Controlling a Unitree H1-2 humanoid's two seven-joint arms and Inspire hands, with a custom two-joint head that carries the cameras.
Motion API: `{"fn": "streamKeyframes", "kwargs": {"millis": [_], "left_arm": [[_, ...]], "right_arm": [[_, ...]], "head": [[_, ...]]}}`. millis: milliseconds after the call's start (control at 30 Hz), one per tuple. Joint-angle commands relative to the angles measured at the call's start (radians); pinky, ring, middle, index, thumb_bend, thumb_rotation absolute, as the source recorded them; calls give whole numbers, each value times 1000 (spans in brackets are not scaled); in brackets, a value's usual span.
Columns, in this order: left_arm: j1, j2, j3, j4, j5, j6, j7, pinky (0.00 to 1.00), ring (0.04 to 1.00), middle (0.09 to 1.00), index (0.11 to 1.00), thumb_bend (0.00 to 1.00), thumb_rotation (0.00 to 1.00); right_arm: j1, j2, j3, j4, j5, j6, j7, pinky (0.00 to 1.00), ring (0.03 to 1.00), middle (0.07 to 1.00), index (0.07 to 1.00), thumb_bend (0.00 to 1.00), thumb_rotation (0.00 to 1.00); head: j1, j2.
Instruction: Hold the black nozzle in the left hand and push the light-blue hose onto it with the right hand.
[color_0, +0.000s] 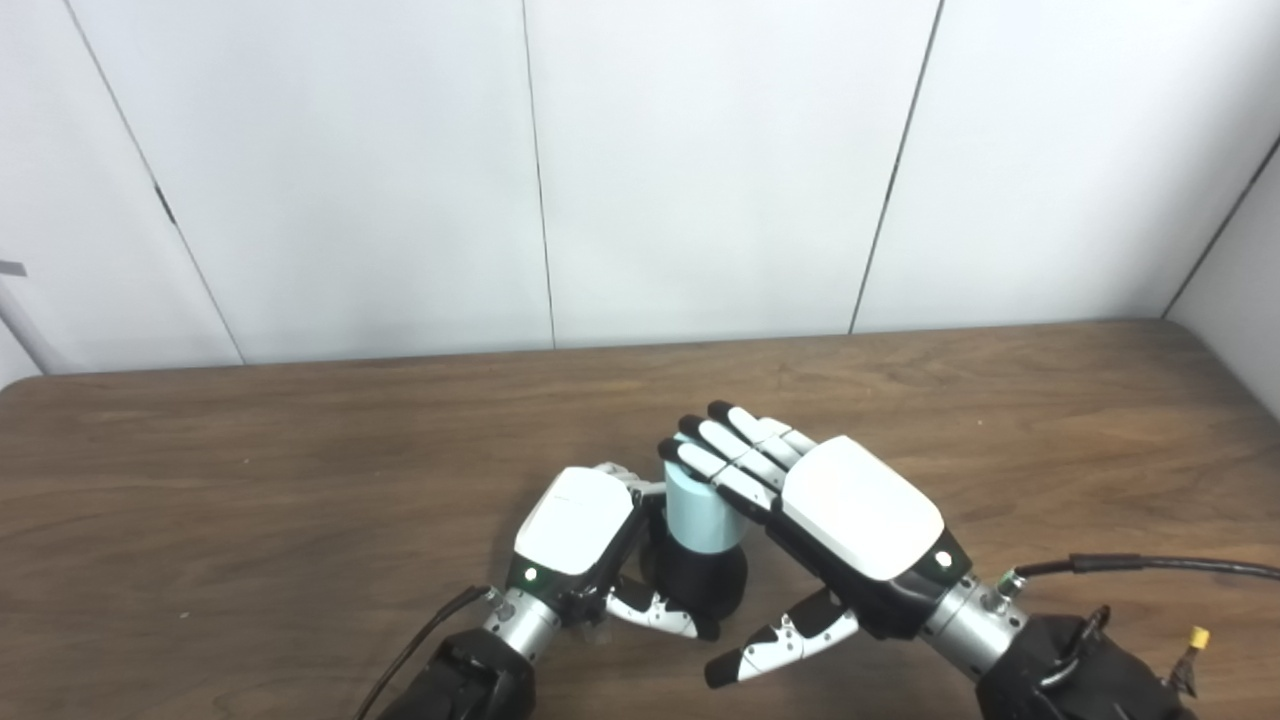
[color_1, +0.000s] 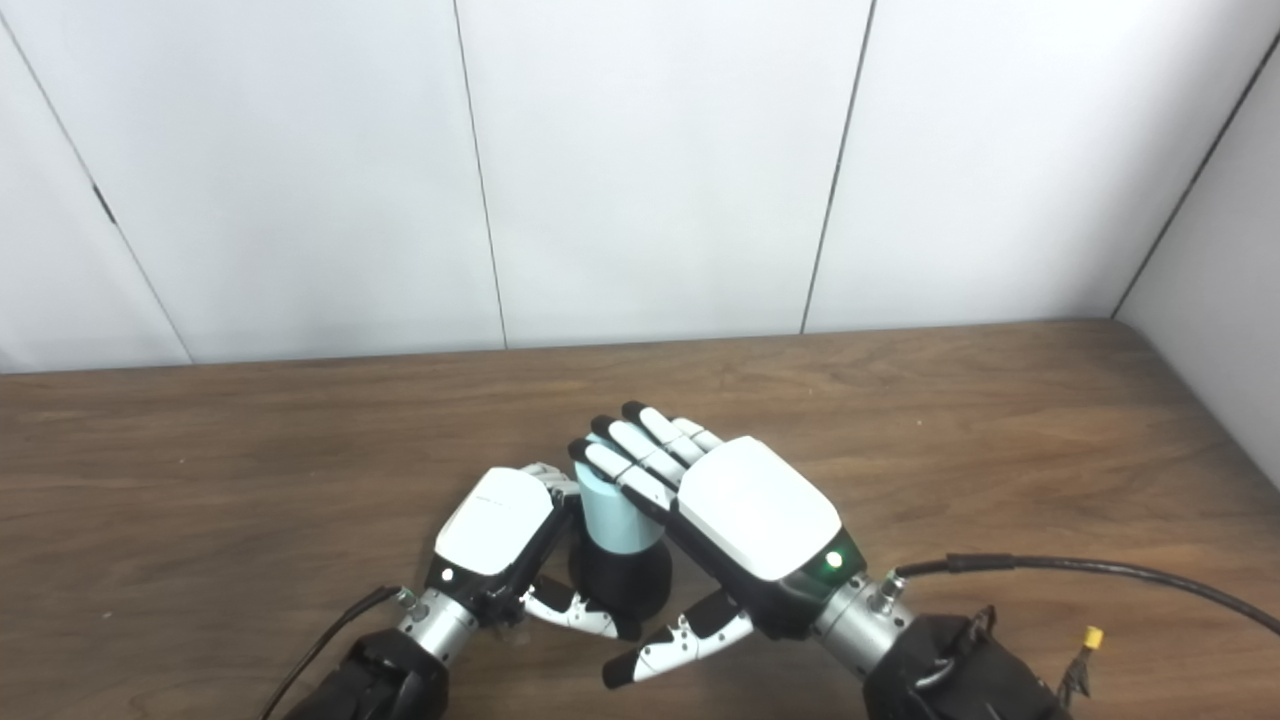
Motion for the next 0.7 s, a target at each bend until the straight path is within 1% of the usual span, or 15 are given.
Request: {"fn": "streamKeyframes", "kwargs": {"millis": [0,167,367,500,667], "left_arm": [[128,63,-39,106,33,69,-131,714,553,435,523,521,0],[127,63,-40,107,34,67,-127,712,561,440,520,522,0],[131,61,-35,112,27,58,-109,695,545,439,518,522,0],[130,62,-31,122,18,44,-97,696,544,433,519,521,0],[132,66,-31,115,16,42,-100,703,551,435,524,520,0]], "right_arm": [[87,-47,52,84,-14,1,133,916,1000,937,880,919,769],[87,-50,56,86,-16,1,133,909,1000,942,890,919,781],[91,-51,66,89,-21,9,147,914,1000,940,892,913,781],[108,-47,68,109,-24,0,112,893,991,922,875,921,786],[114,-50,77,116,-26,5,97,877,981,910,864,920,806]], "head": [[-1,1],[0,2],[1,5],[-1,5],[-2,8]]}}
